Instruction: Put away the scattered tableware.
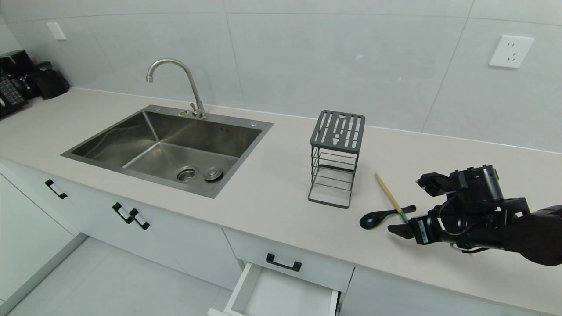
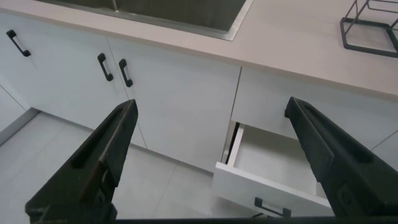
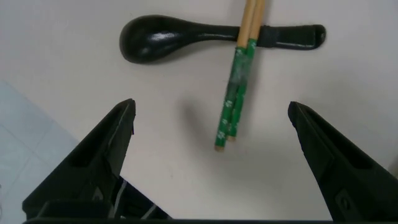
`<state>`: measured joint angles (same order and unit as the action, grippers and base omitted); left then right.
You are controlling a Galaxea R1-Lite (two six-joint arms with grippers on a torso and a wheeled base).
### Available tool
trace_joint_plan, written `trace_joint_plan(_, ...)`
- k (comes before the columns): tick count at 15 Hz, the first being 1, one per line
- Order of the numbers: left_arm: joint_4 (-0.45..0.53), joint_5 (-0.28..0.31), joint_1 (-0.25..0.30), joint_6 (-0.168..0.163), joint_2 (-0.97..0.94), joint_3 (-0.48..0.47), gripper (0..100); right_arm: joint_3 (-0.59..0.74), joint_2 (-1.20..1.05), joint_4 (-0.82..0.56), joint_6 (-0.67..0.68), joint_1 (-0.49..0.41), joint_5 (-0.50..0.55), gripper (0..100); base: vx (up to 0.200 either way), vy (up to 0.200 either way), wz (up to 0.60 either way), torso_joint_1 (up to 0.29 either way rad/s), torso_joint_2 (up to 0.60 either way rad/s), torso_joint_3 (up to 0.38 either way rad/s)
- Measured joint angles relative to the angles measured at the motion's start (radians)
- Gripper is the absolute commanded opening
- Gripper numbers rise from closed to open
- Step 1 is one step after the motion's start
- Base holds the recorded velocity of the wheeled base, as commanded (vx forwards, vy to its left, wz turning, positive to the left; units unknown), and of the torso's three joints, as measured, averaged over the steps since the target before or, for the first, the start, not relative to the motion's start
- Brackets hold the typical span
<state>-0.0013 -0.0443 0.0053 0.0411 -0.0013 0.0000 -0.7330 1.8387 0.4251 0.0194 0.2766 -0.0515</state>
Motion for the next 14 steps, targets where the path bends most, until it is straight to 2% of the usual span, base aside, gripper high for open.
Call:
trace_joint_plan(3,0.0,0.0,0.0,0.0,0.0,0.0,100,-0.018,0.034,-0.001,0.005,0.008,0.049,100,0.0,0.0,0.0,0.0,0.0,0.0)
trace_joint_plan(14,0.0,0.0,0.0,0.0,0.0,0.0,100,-0.115,0.135,-0.003,0.008,0.011,0.097,100,0.0,0.0,0.0,0.0,0.0,0.0)
